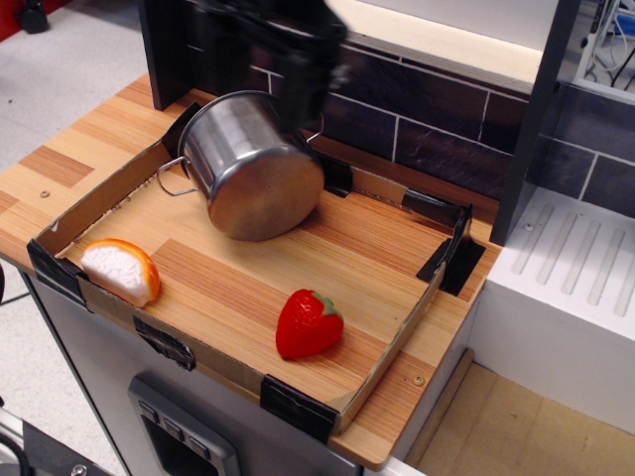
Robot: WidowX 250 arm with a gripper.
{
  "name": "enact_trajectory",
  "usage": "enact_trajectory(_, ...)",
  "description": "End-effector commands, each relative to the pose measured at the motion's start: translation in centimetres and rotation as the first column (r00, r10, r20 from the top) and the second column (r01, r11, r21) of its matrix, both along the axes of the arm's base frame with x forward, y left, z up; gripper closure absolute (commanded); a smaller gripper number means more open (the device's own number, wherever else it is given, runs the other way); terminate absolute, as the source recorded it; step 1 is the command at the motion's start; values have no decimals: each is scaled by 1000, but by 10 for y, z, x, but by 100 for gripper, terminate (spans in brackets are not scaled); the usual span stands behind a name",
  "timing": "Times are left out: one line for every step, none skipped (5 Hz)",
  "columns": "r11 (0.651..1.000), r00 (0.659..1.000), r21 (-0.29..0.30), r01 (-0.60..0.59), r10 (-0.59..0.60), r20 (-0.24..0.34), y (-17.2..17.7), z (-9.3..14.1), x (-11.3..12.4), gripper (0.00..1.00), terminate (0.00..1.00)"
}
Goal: Upright metal pot
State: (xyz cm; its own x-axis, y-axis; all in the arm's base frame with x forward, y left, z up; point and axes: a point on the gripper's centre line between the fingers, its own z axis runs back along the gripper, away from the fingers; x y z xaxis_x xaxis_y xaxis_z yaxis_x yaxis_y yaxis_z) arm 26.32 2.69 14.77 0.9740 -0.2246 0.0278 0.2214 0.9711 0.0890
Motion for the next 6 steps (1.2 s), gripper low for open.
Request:
enact_trajectory(975, 974, 78, 210, -216, 70, 55, -5, -3, 0, 0)
enact_trajectory(957, 952, 87, 278, -286, 108, 80, -13, -3, 0, 0)
enact_trajectory(954, 943, 146, 261, -284, 173, 93, -30, 0, 0, 0)
enact_trajectory(954, 941, 182, 238, -273, 198, 97, -45, 4, 0, 0)
enact_trajectory(951, 928, 226, 213, -269, 256, 96, -59, 10, 0, 0)
enact_trajectory(953, 935, 218, 211, -262, 238, 93, -70, 17, 0, 0)
